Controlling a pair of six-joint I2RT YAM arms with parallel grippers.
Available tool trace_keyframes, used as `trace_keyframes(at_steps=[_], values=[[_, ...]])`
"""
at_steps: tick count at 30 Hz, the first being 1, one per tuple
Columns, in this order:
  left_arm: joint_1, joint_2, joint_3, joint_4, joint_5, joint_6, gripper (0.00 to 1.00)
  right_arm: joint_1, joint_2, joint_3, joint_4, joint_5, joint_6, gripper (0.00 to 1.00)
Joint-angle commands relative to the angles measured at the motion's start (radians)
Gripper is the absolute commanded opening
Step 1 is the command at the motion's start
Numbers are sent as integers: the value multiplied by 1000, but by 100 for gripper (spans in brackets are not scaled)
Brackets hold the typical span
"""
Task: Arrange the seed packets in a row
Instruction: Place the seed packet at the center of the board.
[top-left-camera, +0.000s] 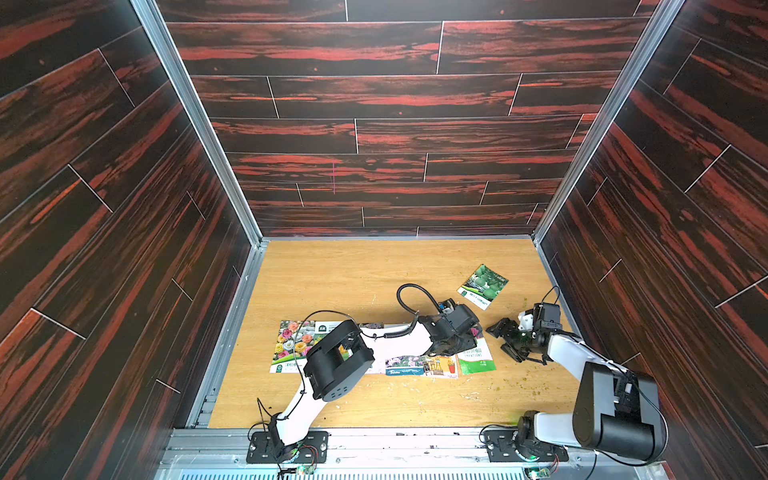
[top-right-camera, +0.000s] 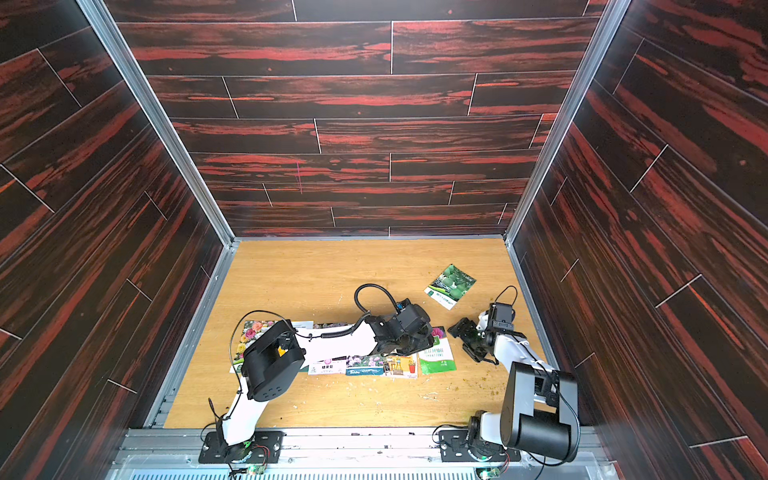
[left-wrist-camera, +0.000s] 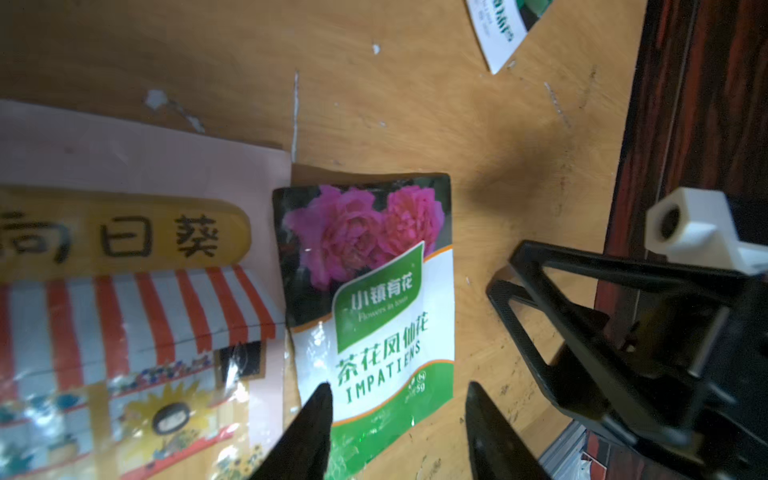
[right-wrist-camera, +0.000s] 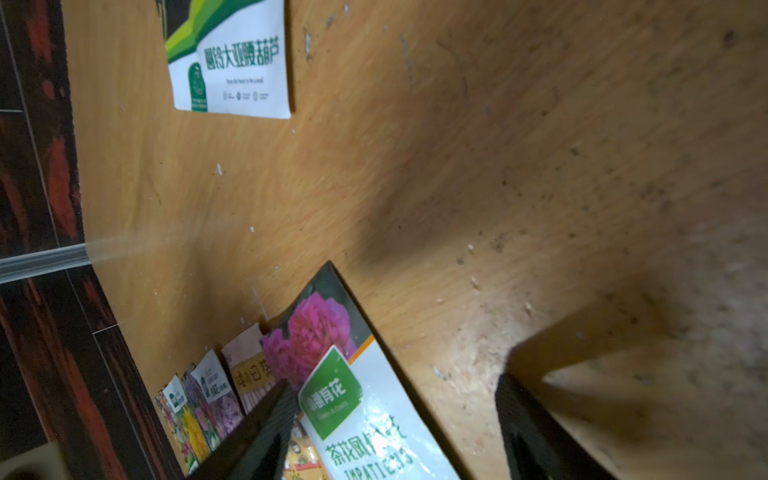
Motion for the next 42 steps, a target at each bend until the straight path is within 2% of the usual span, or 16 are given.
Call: trace_keyframes(at_steps=[1,6,13,29,34,37,39,42], values=[[-4,-93,25,-71,-70,70,53,27,-10,-27,-10,-33,11,78],[1,-148,21,-102,-139,124,53,79,-55,-55,-19,-35,45,78],[24,-203,-3,-112,-175,150,53,92,-95,-102,-35,-47,66,77],[46,-223,-26,-93,-168,160,53,110,-178,-112,-95,-42,87,76],[59,-215,-22,-93,-161,173,53,112,-207,-105,-124,-11,84,76],[83,-202,-18,-68,-151,207,53,111,-221,-75,-134,62,78,77],[113,-185,-12,-12,-114,271,56,112,-200,-30,-123,106,70,78],[177,-97,95,6,17,396,72,111,-113,48,-55,149,85,80]])
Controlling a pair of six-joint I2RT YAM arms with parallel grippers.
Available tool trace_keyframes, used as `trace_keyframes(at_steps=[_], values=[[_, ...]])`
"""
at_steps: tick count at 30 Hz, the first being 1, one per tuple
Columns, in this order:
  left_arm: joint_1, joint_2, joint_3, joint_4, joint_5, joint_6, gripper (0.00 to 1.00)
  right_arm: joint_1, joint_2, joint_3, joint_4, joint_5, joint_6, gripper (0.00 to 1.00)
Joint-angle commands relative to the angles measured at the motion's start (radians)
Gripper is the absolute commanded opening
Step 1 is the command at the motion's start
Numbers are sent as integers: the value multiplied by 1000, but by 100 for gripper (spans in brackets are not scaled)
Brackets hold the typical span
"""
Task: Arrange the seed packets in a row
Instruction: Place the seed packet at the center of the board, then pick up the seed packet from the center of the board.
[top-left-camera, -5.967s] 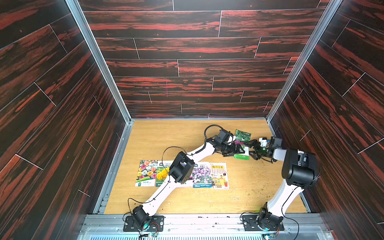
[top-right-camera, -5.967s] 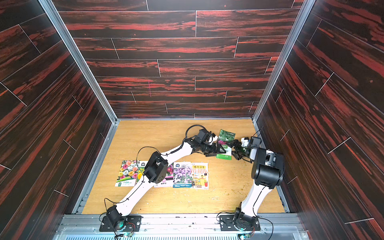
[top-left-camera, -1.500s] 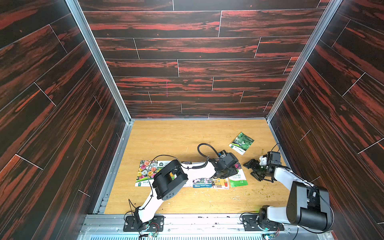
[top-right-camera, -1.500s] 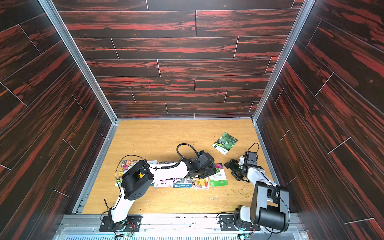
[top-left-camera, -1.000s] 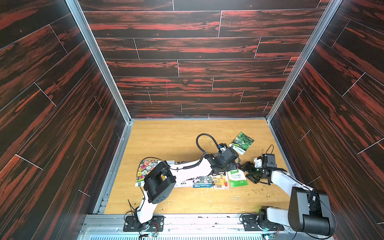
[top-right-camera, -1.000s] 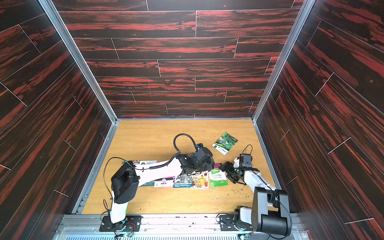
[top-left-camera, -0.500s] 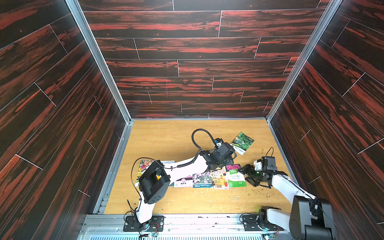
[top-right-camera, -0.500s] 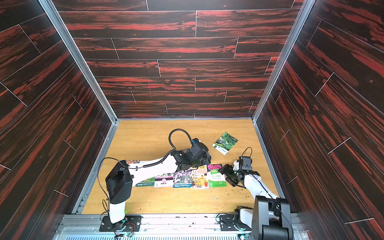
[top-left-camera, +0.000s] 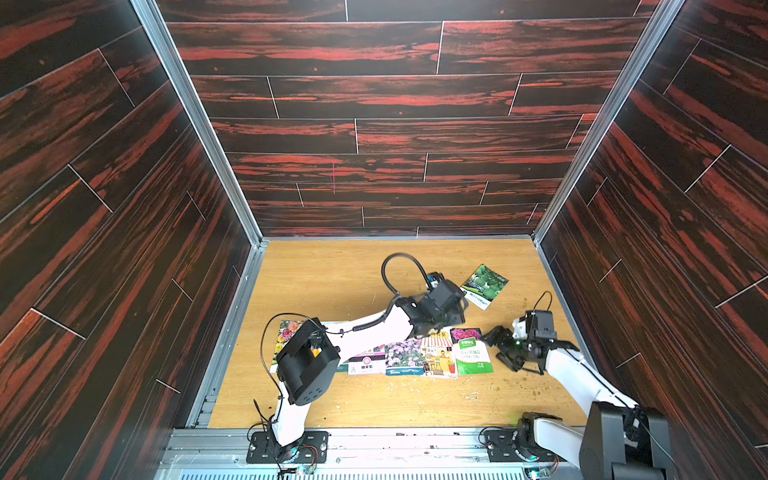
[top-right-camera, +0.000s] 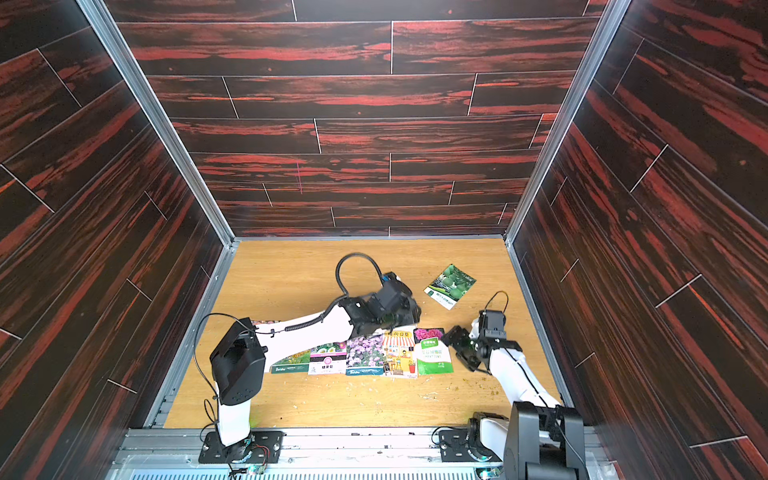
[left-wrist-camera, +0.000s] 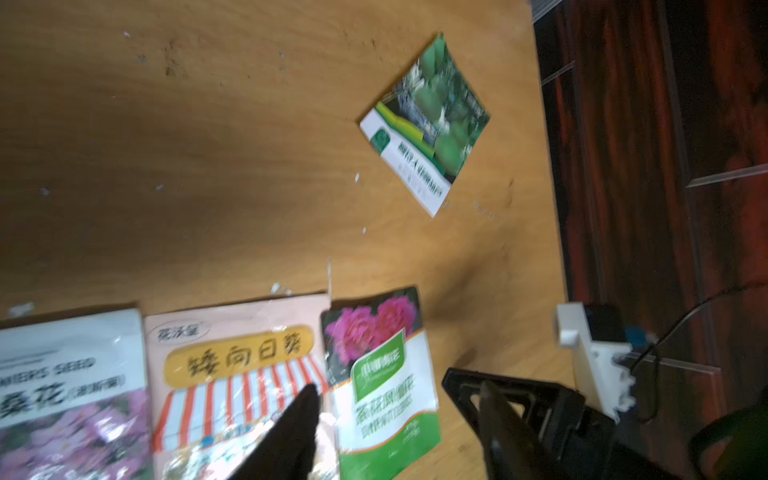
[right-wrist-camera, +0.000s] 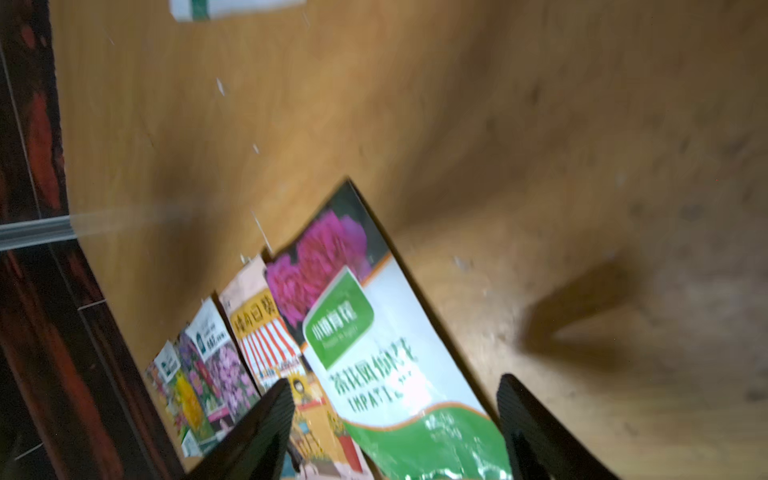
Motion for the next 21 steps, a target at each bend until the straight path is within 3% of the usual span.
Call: trace_keyframes(at_steps=[1,5,8,14,21], values=[[75,103,143,19,138,172,77,4,97,104,76,79,11,81],[119,312,436,-154,286,377,82,-10,270,235,145,101,44,84],[143,449,640,-252,315,470,83,-29,389,329,193,75,65,90],[221,647,873,-241,445,477,84,-53,597,520,203,33,48,94],[238,764,938,-129,508,424,86,-82,721,588,244,-49,56,94]])
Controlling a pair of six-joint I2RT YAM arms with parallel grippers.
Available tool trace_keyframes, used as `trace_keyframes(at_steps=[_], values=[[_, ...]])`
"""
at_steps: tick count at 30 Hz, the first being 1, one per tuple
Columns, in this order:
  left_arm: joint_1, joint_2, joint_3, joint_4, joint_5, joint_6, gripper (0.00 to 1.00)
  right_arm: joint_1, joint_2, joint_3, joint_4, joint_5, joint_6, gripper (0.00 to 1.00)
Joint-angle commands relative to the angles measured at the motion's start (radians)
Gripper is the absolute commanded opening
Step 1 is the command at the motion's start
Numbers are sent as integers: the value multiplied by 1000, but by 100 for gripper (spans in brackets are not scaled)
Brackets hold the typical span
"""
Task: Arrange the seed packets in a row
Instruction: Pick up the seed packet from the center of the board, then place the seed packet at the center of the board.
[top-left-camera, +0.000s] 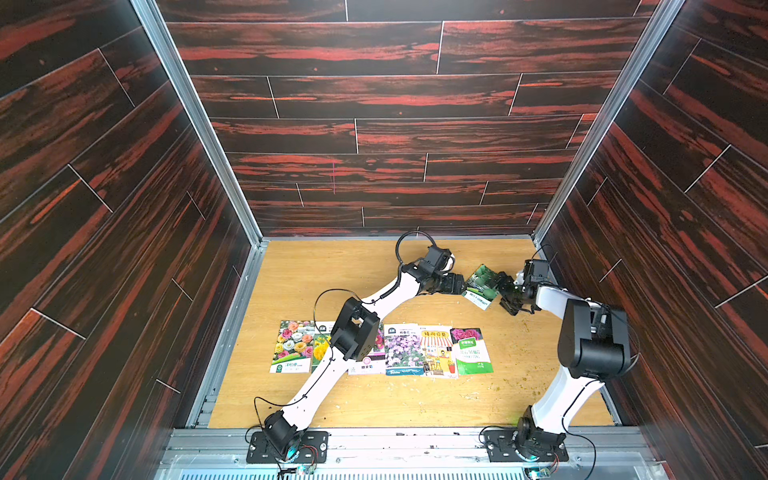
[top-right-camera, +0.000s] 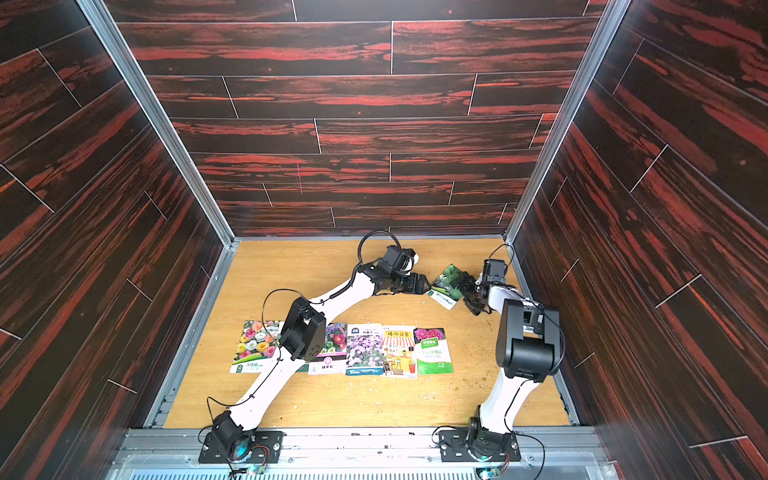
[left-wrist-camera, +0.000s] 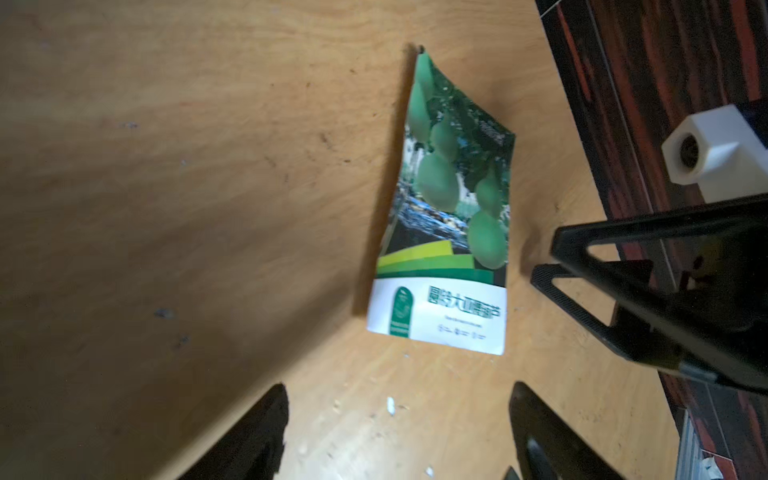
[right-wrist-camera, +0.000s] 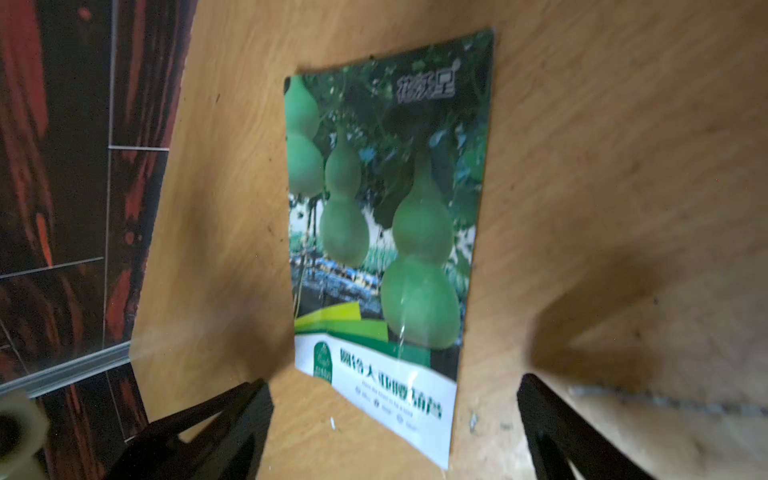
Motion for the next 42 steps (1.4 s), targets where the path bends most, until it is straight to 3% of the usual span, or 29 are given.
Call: trace_keyframes(at_steps=[1,5,11,18,22,25,27,30,35,42], values=[[5,43,83,38,62,-14,87,-4,58,29,17,-58,9,94],[26,117,135,119,155,-132,87,-4,124,50,59,-122,30,94],[24,128,51,387,330,-391,87,-2,197,85,101,-193,48,94],[9,105,-32,512,397,-517,81,-2,233,97,151,-242,66,84],[7,95,-69,561,406,-560,54,0,236,84,180,-273,75,77],[8,88,-85,559,396,-563,18,0,219,67,186,-279,73,76],[8,75,-106,556,386,-558,5,-2,198,51,189,-279,68,76],[8,49,-139,556,383,-548,0,-1,152,24,175,-274,55,77],[-5,-60,-259,563,365,-497,0,-3,36,-60,165,-293,49,80],[-40,-283,-510,556,234,-346,0,-3,-170,-247,225,-361,101,82]])
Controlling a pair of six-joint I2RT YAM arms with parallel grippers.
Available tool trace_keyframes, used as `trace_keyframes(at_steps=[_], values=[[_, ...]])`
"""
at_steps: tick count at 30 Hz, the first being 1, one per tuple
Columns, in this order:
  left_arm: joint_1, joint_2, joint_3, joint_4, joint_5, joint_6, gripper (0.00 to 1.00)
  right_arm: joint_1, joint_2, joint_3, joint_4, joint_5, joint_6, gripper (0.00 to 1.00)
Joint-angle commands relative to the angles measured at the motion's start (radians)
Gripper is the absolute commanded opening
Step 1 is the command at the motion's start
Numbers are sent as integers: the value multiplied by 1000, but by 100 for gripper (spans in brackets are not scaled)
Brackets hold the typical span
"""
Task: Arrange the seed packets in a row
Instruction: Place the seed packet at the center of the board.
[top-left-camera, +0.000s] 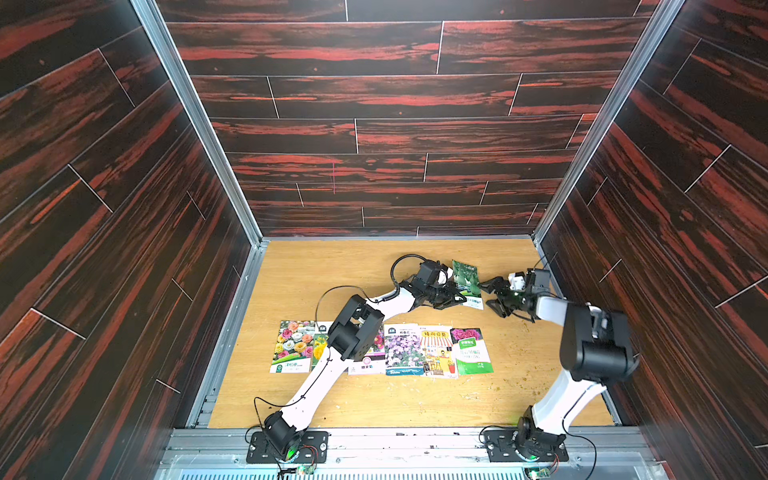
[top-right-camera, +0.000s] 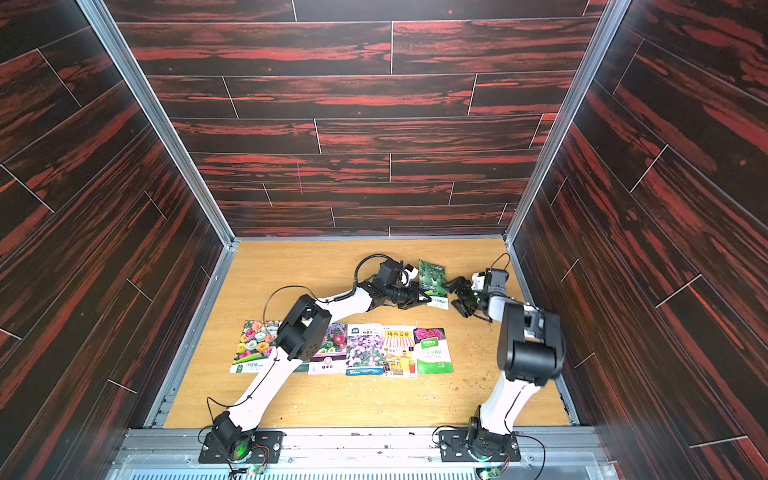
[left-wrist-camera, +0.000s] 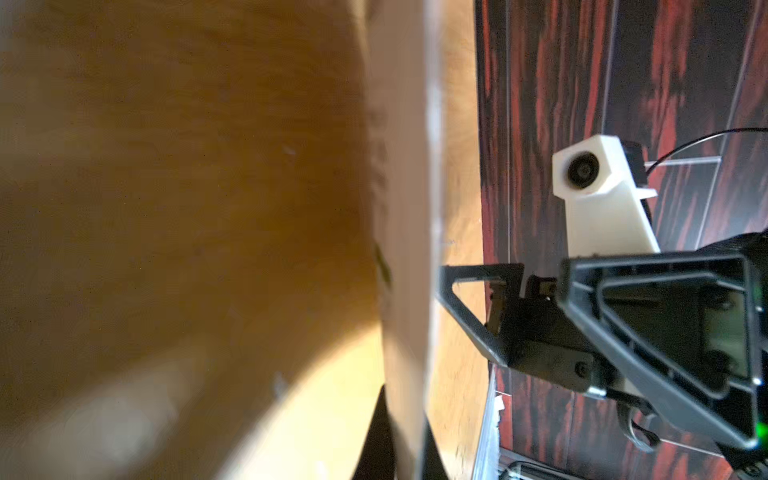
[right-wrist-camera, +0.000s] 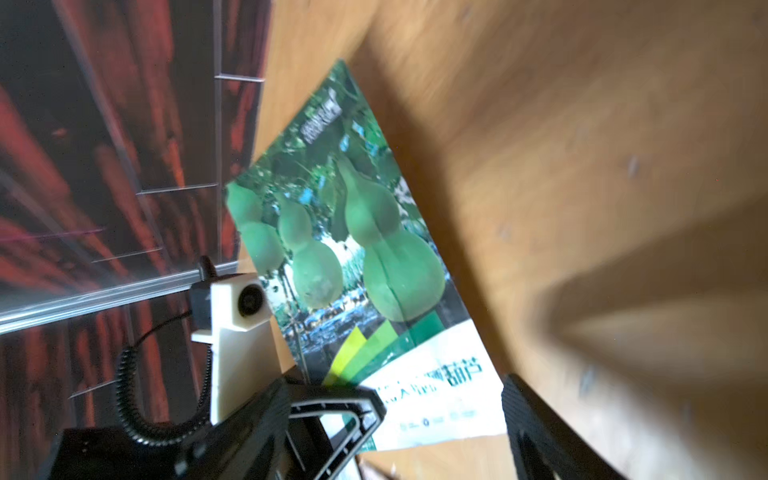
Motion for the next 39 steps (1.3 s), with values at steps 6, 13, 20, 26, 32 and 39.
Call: trace_keyframes(at_steps=[6,13,20,26,32,39], values=[[-39,-209,-167,133,-64,41,0,3,-142,-113,61,-115,75,82],[-46,-269,-262,232,-77,-26,0,2,-233,-166,76,-103,87,73],[-46,-305,-301,221,-81,-18,8,1,-369,-220,129,-138,136,0],[5,-343,-333,231,-104,-52,88,2,-471,-238,16,-116,74,0],[66,-288,-317,458,-34,-236,88,2,-558,-273,-46,-118,48,0],[88,-198,-229,669,49,-432,63,2,-609,-271,-94,-117,26,0]])
